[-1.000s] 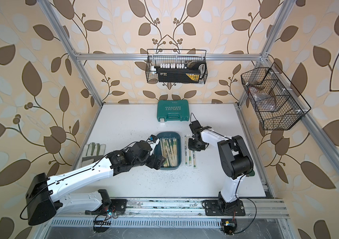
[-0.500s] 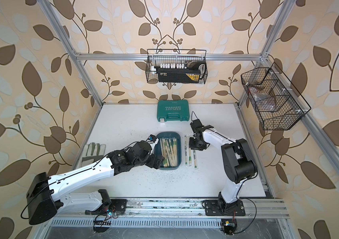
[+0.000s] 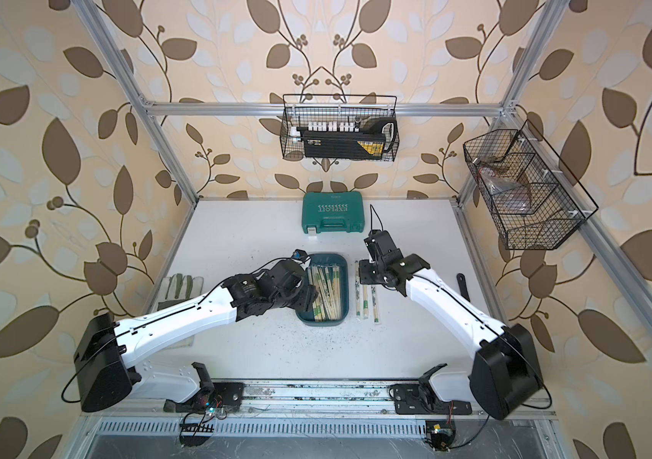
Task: Take the paired disposable chopsticks out of the storage box
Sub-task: Pick up the paired disposable chopsticks from the storage box.
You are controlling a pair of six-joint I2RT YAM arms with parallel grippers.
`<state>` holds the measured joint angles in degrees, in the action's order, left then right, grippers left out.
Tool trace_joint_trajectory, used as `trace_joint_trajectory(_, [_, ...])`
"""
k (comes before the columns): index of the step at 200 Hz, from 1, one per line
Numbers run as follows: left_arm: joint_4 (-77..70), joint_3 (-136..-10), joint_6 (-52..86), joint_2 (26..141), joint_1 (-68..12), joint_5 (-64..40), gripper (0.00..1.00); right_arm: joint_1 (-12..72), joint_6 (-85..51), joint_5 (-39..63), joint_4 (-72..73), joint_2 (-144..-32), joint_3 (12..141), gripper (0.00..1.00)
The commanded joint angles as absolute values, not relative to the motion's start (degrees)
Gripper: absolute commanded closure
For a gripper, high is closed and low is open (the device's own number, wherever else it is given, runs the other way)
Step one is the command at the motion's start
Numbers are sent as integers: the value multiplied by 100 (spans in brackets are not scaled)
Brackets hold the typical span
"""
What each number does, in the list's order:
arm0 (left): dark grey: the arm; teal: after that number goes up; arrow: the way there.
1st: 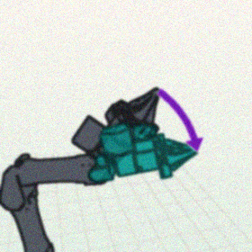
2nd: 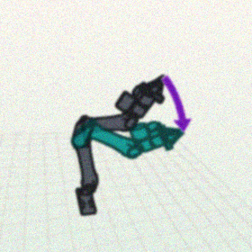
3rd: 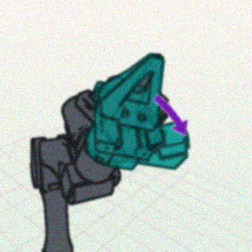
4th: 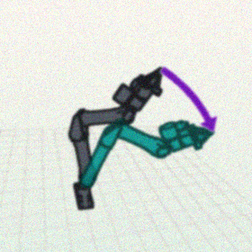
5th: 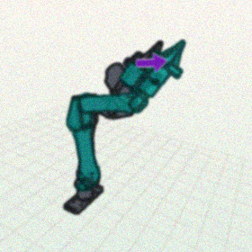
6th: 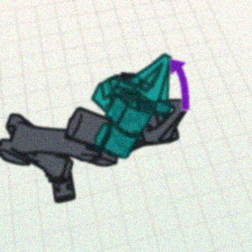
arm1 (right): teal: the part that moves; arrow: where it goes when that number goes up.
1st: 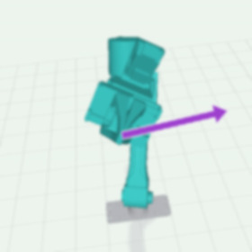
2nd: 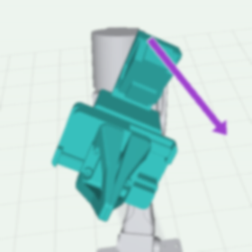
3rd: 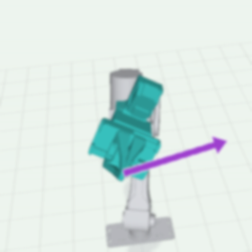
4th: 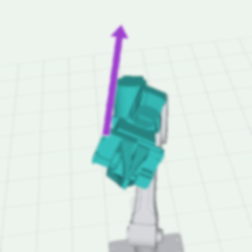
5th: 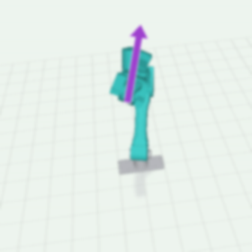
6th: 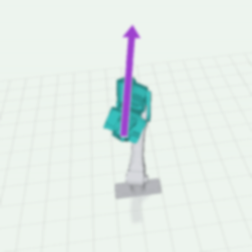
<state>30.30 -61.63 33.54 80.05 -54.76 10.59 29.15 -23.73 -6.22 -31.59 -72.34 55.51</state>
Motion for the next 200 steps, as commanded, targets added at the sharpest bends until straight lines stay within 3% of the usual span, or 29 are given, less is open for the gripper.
trace_joint_trajectory(1, [3420,-6875,3668,8654,-5470,1107,50,3261,-2079,-1370,-2252,-6507,4776,64])
trace_joint_trajectory(18, [3683,-7439,3814,9255,-5425,1058,56,3397,-2029,-1719,-1771,-5854,4096,63])
trace_joint_trajectory(80, [4176,-8571,3975,10734,-4925,544,57,3762,-1958,-2118,-880,-3871,2662,60])
trace_joint_trajectory(92, [4192,-8673,3943,10881,-4859,488,61,3768,-1931,-2068,-791,-3836,2587,59])
trace_joint_trajectory(200, [4313,-9695,3778,12045,-4693,223,61,3806,-1743,-2171,-509,-4186,2509,59])
